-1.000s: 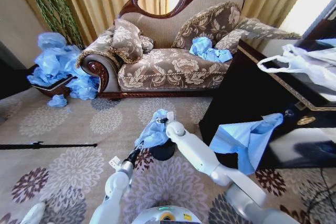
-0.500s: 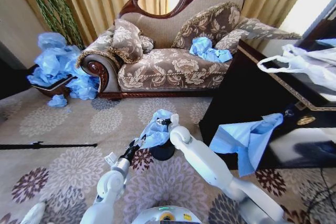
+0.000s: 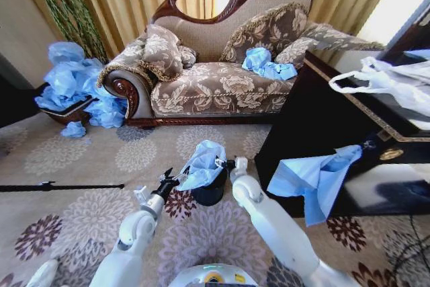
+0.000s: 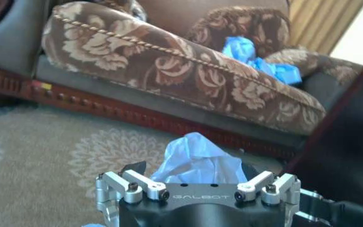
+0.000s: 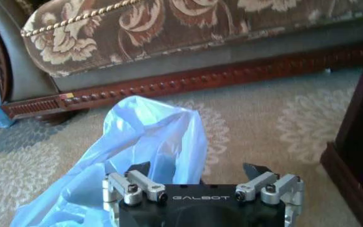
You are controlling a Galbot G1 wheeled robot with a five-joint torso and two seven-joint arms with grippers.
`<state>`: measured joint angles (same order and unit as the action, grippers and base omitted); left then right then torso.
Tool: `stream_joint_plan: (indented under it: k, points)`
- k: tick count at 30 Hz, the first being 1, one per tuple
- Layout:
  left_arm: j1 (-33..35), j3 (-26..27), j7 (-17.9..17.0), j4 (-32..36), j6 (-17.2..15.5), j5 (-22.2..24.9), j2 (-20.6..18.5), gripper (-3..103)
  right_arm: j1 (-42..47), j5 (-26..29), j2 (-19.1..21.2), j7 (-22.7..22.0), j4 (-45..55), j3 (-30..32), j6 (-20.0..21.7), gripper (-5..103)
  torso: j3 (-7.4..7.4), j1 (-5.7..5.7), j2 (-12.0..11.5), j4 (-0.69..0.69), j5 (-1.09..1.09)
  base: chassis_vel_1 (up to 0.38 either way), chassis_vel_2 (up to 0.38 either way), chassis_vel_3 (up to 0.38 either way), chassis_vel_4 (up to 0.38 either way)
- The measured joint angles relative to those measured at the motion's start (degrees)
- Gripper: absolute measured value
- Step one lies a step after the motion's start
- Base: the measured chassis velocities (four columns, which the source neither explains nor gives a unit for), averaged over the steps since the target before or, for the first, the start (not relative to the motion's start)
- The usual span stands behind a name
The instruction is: Place a garbage bag over the trash bin.
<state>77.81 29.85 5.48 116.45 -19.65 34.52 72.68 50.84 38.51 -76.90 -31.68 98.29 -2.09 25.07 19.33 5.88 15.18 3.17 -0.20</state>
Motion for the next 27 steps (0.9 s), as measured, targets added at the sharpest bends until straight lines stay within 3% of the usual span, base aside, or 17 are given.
stream_joint_plan:
  k: [2, 4, 9, 27]
  points:
    - [-0.81, -0.11, 1.17, -0.48, -0.05, -1.02, -1.76, 100, 0.96, -1.61, -2.4, 0.69, -1.04, 1.11, -0.91, 88, 0.0, 0.0, 0.0, 0.0, 0.0, 0.0, 0.0, 0.0, 0.0]
    - [-1.12, -0.11, 1.31, -0.6, -0.05, -1.05, -2.45, 100, 1.05, -2.1, -3.31, 0.96, -1.47, 1.52, -1.14, 88, 0.0, 0.0, 0.0, 0.0, -0.01, 0.0, 0.0, 0.0, 0.0]
    - [-1.53, -0.19, 1.35, -0.77, -0.16, -0.49, -4.14, 100, 1.16, -3.2, -5.84, 1.38, -2.81, 2.38, -1.73, 66, 0.0, 0.0, 0.0, -0.01, -0.01, 0.0, 0.0, 0.0, 0.0]
    - [-1.09, -0.63, 0.98, -1.0, -0.03, 0.43, -4.03, 100, 0.24, -4.65, -6.81, 1.66, -5.63, 0.0, -1.82, 20, 0.0, 0.0, 0.0, 0.0, 0.0, 0.0, 0.0, 0.0, 0.0]
